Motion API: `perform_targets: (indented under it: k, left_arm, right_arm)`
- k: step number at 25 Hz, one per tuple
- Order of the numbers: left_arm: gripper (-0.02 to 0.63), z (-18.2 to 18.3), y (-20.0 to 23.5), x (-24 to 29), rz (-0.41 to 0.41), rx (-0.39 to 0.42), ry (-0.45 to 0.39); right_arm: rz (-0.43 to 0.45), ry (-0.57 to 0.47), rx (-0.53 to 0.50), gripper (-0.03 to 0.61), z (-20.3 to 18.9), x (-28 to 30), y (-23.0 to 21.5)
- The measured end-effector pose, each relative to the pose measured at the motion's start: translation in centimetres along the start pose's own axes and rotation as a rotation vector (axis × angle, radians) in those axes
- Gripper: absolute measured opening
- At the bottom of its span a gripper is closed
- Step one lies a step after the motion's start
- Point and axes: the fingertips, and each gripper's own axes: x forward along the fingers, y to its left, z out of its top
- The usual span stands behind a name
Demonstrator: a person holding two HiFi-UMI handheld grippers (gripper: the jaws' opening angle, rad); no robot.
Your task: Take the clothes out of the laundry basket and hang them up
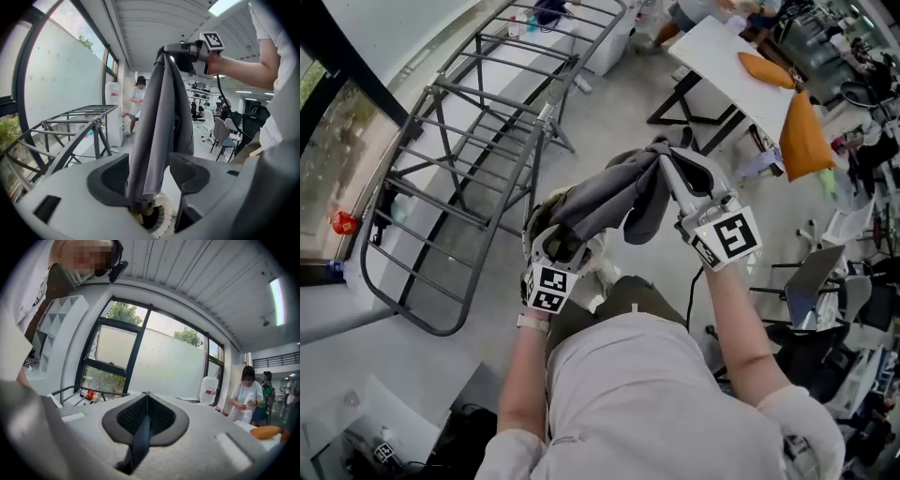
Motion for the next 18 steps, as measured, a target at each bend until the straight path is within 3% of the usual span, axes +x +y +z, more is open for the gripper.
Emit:
perform_targets:
  k: [3, 5, 6, 7, 8, 9, 11, 15, 18]
  left_arm:
    - [0.252, 2.7, -1.3, 3.2, -0.008, 0.025, -0.026]
    - [0.238, 4.8, -1.9, 5.5, 0.001, 0.016, -0.049]
    - [0.102, 5.4, -1.9, 6.7, 0.018, -0.004, -0.044]
    - [0.057, 5.5, -1.7, 7.7, 0.034, -0.039, -0.027]
    - [0.057, 5.0, -1.4, 8.6, 0.037, -0.082, 0.000]
    - [0.072, 4.2, -1.4, 9.5, 0.025, -0.120, 0.028]
    - [0.225, 2.8, -2.0, 10.9, -0.016, -0.148, 0.067]
    - [0.274, 2.0, -2.5, 12.6, -0.017, -0.077, 0.101]
    - [0.323, 1.9, -2.0, 13.5, 0.013, -0.114, 0.125]
  right_arm:
    - [-0.018, -0.129, 0.048, 0.011, 5.2, -1.1, -2.4]
    - [-0.030, -0.092, 0.012, 0.011, 6.4, -1.1, -4.0]
    - [-0.035, -0.057, -0.019, 0.011, 6.2, -1.0, -4.5]
    - [-0.034, -0.031, -0.039, 0.011, 5.9, -1.0, -4.7]
    - [-0.027, -0.019, -0.046, 0.011, 5.5, -1.0, -4.6]
    - [-0.018, -0.019, -0.046, 0.011, 5.2, -1.1, -4.5]
    - [-0.003, -0.040, -0.030, 0.011, 5.0, -1.4, -4.7]
    - [0.016, -0.085, 0.006, 0.011, 5.9, -2.1, -6.2]
    - [0.039, -0.124, -0.005, 0.011, 7.5, -3.2, -6.9]
